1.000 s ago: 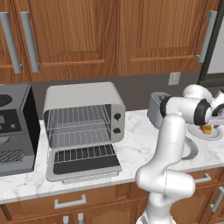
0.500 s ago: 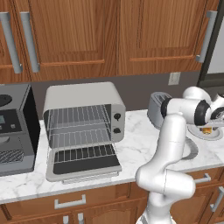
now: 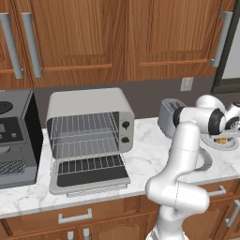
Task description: Open the toaster oven door. Place the bread on the bottom rack in the toaster oven and place the chicken drumstick on the top rack.
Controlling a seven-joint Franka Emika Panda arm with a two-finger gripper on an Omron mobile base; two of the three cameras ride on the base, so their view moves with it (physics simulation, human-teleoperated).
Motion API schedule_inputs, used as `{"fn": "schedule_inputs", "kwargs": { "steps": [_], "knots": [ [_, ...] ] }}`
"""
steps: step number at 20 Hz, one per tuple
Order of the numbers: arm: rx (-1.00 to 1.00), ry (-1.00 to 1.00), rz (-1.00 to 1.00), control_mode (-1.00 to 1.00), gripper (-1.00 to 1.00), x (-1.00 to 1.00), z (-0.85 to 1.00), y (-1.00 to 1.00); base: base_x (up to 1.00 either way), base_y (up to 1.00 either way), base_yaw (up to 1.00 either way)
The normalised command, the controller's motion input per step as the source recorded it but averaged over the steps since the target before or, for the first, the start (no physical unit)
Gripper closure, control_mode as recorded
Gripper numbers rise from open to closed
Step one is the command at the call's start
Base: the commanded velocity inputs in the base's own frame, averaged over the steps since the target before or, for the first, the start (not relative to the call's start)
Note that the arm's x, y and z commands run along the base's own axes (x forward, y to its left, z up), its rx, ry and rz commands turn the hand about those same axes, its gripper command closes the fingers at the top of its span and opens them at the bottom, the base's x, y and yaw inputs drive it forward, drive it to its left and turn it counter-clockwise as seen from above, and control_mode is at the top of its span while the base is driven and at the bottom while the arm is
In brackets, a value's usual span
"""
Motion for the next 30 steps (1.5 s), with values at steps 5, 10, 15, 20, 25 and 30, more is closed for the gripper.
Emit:
{"fn": "schedule_inputs", "kwargs": {
  "steps": [5, 10, 15, 20, 25, 30],
  "knots": [
    [0.00, 0.01, 0.00, -1.00, 1.00, 0.10, -0.15, -0.01, 0.00, 0.00, 0.00],
    [0.00, 0.00, 0.00, -1.00, 1.00, 0.02, -0.01, -0.01, 0.00, 0.00, 0.00],
    [0.00, -0.03, 0.00, -1.00, 1.00, -0.16, 0.21, 0.02, 0.00, 0.00, 0.00],
    [0.00, -0.05, 0.00, -1.00, 1.00, -0.38, 0.39, 0.28, 0.00, 0.00, 0.00],
    [-0.03, -0.01, 0.00, -1.00, 1.00, -0.37, 0.17, 0.57, 0.00, 0.00, 0.00],
    [-0.02, 0.00, 0.00, -1.00, 1.00, -0.45, 0.16, 0.54, 0.00, 0.00, 0.00]
  ]
}}
